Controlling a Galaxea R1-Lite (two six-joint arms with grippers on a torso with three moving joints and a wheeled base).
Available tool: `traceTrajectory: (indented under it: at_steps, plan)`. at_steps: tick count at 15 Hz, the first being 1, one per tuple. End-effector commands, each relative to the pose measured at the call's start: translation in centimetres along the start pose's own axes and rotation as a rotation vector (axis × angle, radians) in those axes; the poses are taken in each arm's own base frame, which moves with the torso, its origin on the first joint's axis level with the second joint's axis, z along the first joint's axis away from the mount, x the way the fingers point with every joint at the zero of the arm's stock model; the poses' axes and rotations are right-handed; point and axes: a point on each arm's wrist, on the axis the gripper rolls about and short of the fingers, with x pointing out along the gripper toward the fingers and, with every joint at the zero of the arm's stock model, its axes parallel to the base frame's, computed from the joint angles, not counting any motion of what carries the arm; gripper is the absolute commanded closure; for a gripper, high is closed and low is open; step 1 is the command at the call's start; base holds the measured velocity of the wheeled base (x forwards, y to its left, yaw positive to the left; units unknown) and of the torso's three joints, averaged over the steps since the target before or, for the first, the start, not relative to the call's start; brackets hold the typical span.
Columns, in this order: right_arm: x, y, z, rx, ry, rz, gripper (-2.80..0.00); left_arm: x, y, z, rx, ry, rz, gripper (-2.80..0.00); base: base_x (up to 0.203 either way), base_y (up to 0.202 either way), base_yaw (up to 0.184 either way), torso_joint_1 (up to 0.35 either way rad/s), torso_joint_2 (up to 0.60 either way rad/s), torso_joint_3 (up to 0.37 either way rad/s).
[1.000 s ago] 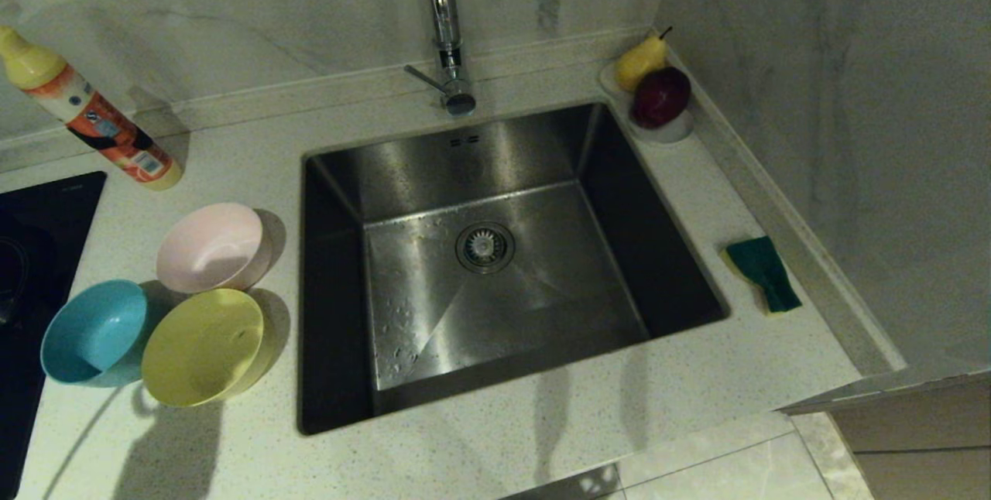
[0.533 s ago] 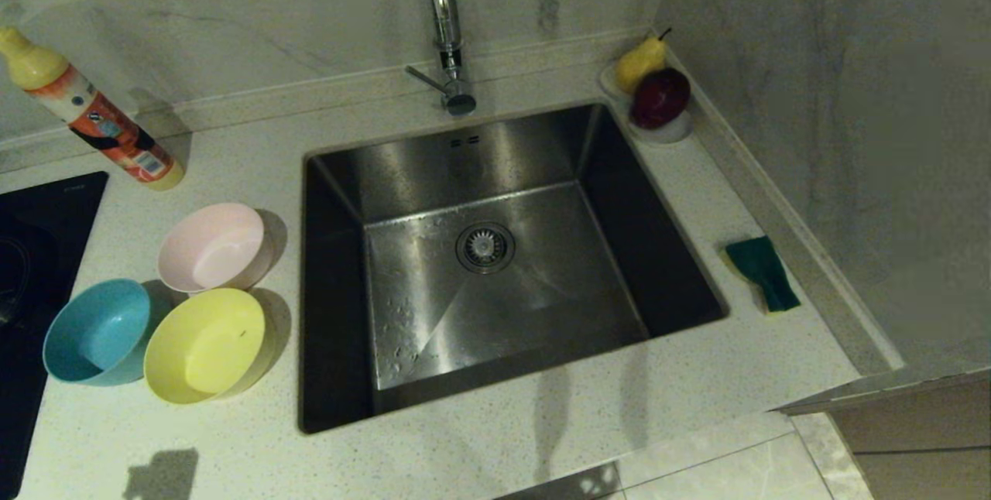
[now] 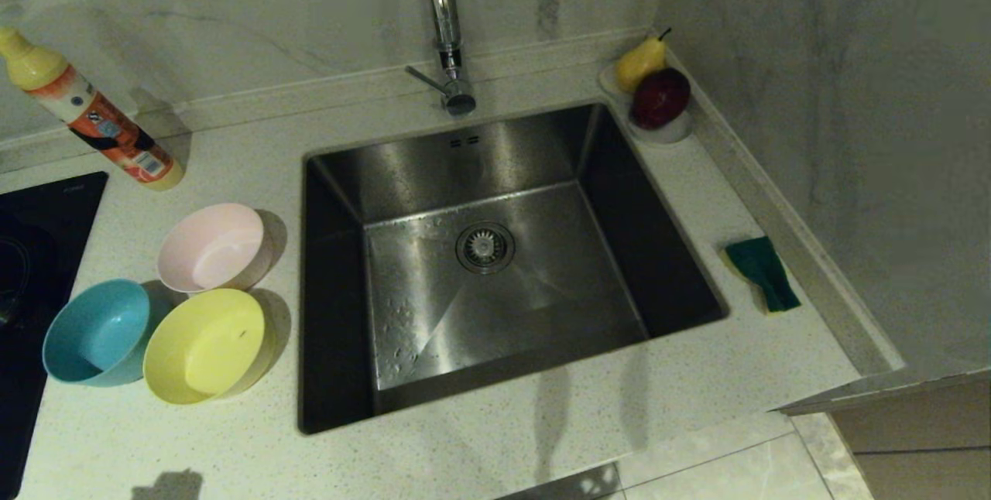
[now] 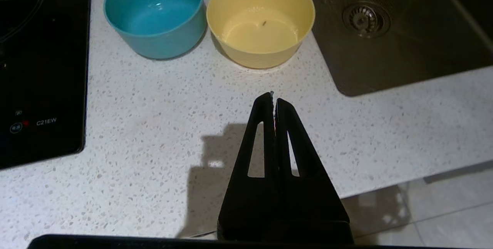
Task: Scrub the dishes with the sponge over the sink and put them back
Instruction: Turn on the faucet
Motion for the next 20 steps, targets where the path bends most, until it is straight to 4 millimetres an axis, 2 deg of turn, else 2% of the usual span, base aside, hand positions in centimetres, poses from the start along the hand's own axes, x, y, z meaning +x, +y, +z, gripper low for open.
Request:
traceTrajectory:
  at_steps: [1,16,18,20]
  plan:
    - [0.0,0.0,0.0,-0.001,0.000,0.001,0.00,0.2,0.0,-1.1,-0.028,0.043,0.003,0.00,0.000,0.000,0.000,0.000,0.00,0.000]
    - [0.0,0.0,0.0,0.000,0.000,0.001,0.00,0.3,0.0,-0.9,-0.032,0.023,0.002,0.00,0.000,0.000,0.000,0.000,0.00,0.000]
    - [0.0,0.0,0.0,0.000,-0.001,0.000,0.00,0.2,0.0,0.1,-0.038,-0.045,0.002,0.00,0.000,0.000,0.000,0.000,0.00,0.000]
    - [0.0,0.0,0.0,0.000,0.001,0.001,0.00,-0.7,0.1,3.4,-0.039,-0.170,0.001,0.00,0.000,0.000,0.000,0.000,0.00,0.000]
